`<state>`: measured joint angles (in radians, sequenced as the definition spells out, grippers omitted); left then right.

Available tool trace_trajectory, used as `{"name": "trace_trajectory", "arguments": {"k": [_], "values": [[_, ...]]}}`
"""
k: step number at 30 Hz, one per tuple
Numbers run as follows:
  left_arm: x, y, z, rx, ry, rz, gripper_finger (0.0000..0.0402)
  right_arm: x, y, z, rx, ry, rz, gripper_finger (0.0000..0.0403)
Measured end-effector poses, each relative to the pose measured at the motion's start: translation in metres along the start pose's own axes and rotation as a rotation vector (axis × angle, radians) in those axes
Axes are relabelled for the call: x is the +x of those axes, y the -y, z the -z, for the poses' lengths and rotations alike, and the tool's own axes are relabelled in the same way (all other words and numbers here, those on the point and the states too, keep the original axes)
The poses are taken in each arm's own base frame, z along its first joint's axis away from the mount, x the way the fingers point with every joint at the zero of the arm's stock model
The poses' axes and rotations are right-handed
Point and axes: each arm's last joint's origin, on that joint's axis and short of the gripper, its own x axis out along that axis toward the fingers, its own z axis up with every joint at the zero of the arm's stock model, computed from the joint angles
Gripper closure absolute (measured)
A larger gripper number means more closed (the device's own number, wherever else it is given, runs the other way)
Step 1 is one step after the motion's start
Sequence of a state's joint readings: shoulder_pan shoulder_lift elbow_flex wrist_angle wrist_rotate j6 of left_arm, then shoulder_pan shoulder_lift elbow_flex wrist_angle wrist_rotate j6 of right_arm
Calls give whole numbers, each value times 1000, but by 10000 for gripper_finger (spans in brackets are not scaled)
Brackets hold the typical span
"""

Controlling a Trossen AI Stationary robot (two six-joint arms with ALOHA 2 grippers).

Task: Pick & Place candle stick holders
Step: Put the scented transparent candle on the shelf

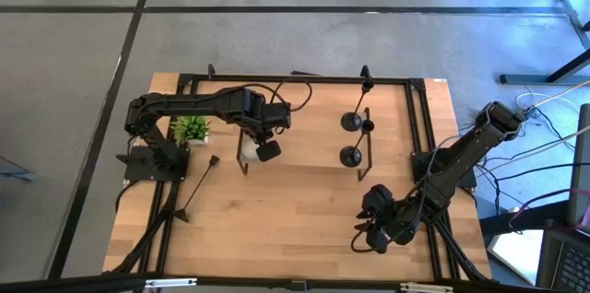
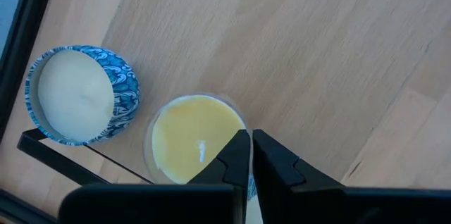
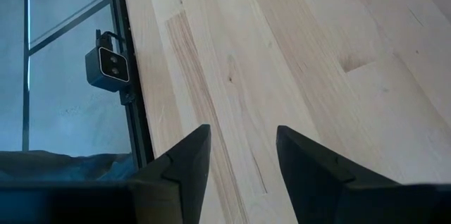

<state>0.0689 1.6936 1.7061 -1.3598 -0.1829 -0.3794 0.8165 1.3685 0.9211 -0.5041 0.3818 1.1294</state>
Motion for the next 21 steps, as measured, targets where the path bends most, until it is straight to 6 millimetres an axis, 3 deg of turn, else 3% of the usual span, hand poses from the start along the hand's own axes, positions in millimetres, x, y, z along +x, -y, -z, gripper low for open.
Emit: {"name": "trace_trajectory", "arguments": {"k": [21], "values": [[-4, -1, 0, -11, 48, -41, 360, 0, 0, 0, 0, 3, 1, 235]]}}
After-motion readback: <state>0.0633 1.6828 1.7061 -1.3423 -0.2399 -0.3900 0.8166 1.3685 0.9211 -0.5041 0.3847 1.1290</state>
